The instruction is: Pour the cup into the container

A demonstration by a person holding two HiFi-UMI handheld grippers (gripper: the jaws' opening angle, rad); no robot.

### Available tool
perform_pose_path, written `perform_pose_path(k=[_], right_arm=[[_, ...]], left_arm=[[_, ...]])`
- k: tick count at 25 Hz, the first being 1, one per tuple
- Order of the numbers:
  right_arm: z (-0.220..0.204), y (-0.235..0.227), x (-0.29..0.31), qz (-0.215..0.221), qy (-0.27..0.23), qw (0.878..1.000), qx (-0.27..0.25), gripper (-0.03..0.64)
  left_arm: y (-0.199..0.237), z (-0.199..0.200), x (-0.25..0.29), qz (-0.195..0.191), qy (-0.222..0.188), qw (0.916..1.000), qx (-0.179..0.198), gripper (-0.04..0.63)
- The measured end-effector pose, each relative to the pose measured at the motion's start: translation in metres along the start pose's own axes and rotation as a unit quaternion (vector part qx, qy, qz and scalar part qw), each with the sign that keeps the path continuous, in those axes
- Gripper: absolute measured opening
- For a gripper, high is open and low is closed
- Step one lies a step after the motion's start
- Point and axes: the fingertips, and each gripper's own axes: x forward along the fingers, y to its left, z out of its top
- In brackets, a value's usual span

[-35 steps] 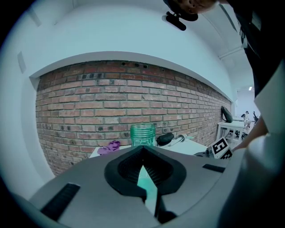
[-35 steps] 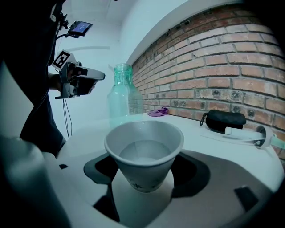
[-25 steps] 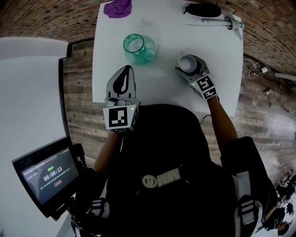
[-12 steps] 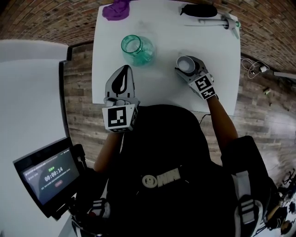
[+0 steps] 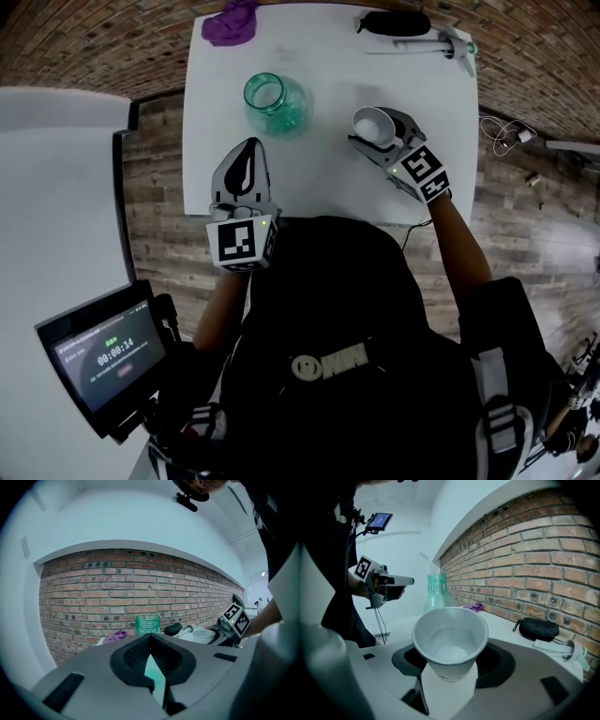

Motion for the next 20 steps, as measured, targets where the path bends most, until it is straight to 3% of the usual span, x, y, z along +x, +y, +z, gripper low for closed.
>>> perform_pose_path(k=[7, 14, 20], right_arm=[[0.049, 0.005, -0.024, -0.006, -0.013, 1.000, -0.002, 0.284], [0.107, 0.019, -0.010, -0.004, 0.028, 0.999, -0.023, 0.284], [0.127, 0.025, 0.006, 0.002, 0.057, 0.997, -0.047, 0.284]], left_arm=[[0.002, 0.009, 0.006, -0.015, -0.013, 0.9998, -0.007, -0.002], [0.036, 0.016, 0.013, -0.052, -0.015, 0.9985, -0.011, -0.002], [0.048, 0.016, 0.014, -0.064, -0.016, 0.9976, -0.020, -0.002]])
